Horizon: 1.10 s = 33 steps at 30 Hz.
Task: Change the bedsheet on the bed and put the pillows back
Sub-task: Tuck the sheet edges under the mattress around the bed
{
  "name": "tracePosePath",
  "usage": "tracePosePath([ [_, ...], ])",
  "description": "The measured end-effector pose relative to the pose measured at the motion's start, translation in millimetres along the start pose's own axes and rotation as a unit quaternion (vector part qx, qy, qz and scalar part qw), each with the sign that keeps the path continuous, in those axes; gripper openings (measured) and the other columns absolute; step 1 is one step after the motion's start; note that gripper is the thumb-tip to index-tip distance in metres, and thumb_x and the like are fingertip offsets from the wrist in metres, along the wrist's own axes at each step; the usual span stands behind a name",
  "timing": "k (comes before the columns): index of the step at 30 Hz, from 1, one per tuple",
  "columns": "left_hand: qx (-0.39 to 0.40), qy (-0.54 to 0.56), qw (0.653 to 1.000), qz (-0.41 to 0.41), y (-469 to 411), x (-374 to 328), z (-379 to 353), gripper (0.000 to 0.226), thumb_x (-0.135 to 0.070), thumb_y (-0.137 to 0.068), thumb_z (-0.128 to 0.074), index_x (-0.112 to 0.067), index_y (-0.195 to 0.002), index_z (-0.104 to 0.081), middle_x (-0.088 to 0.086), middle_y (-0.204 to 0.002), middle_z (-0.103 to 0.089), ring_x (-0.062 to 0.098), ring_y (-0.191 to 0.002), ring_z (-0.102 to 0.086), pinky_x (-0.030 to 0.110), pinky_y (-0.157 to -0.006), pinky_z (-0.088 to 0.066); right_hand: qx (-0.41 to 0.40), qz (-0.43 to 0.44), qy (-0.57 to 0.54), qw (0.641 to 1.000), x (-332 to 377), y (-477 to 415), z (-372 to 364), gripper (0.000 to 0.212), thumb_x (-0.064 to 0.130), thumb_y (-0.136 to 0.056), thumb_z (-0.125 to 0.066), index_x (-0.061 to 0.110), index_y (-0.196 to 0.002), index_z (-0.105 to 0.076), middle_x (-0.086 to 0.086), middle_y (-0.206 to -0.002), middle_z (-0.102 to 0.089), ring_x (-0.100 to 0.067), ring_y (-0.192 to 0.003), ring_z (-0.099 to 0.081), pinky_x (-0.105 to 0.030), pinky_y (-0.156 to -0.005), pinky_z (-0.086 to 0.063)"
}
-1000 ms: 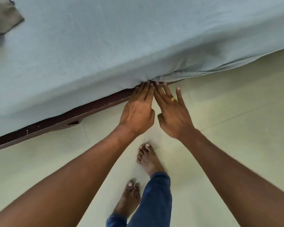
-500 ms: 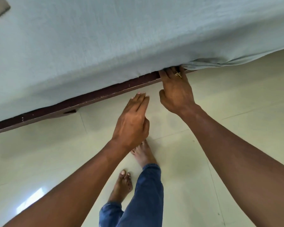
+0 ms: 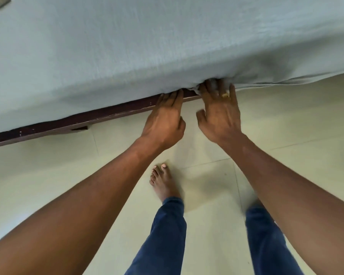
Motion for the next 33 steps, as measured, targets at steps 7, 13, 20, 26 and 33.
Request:
tracePosePath([
  [7,-0.006,-0.049,0.997,0.050,-5.9,-14.1,-16.0,0.081,-0.021,-0.087,-0.057,-0.005,-0.159,-0.022,0.017,-0.163,-0.029,0.033,-0.152,-0.022,0.044,-0.127,-0.016,-0.010,0.062,-0.042,0.997,13.3,63.6,1.1,0.077,0.024,-0.087,-0.038,0.003,-0.159,-0.025,-0.016,-0.166,-0.025,-0.029,-0.157,-0.017,-0.054,-0.126,-0.015],
  [13,-0.079,0.002,0.990,0.117,0.7,-26.5,7.0,0.050,-0.013,-0.088,-0.052,-0.009,-0.138,-0.054,0.011,-0.139,-0.059,0.030,-0.125,-0.056,0.037,-0.100,-0.048,-0.041,-0.027,-0.054,0.997,-19.9,-24.1,1.2,0.052,0.029,-0.084,-0.044,0.017,-0.132,-0.059,-0.005,-0.134,-0.065,-0.028,-0.129,-0.056,-0.052,-0.124,-0.022],
  [20,-0.015,-0.011,1.000,0.014,-45.7,-60.9,-30.7,0.072,-0.015,-0.078,-0.052,0.003,-0.147,-0.042,0.021,-0.148,-0.048,0.037,-0.142,-0.040,0.045,-0.122,-0.024,-0.047,0.061,-0.058,0.995,-34.5,4.6,14.4,0.073,0.017,-0.082,-0.057,0.009,-0.153,-0.040,-0.009,-0.157,-0.045,-0.024,-0.149,-0.037,-0.053,-0.127,-0.013],
  [26,0.001,-0.027,0.999,0.034,-47.2,-68.7,-28.1,0.074,-0.022,-0.090,-0.058,-0.004,-0.156,-0.029,0.015,-0.159,-0.036,0.030,-0.148,-0.030,0.039,-0.124,-0.019,-0.025,0.008,-0.031,0.999,-74.7,3.2,12.7,0.073,0.021,-0.083,-0.047,0.007,-0.154,-0.037,-0.012,-0.158,-0.042,-0.029,-0.151,-0.032,-0.053,-0.126,-0.015],
  [33,-0.053,0.021,0.998,-0.005,-7.7,-91.5,-18.7,0.064,-0.003,-0.088,-0.054,0.001,-0.151,-0.040,0.019,-0.156,-0.042,0.030,-0.149,-0.035,0.038,-0.124,-0.026,0.000,0.012,-0.058,0.998,-76.5,-4.6,2.8,0.083,0.019,-0.079,-0.063,0.009,-0.155,-0.032,-0.010,-0.160,-0.038,-0.028,-0.152,-0.028,-0.056,-0.127,-0.009],
])
Point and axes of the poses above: each hand's wrist, its own y-axis away from the middle knuckle, its own z-axis out of the back of the hand, x = y × z, the point moved 8 cm from there along -y, towards the middle knuckle
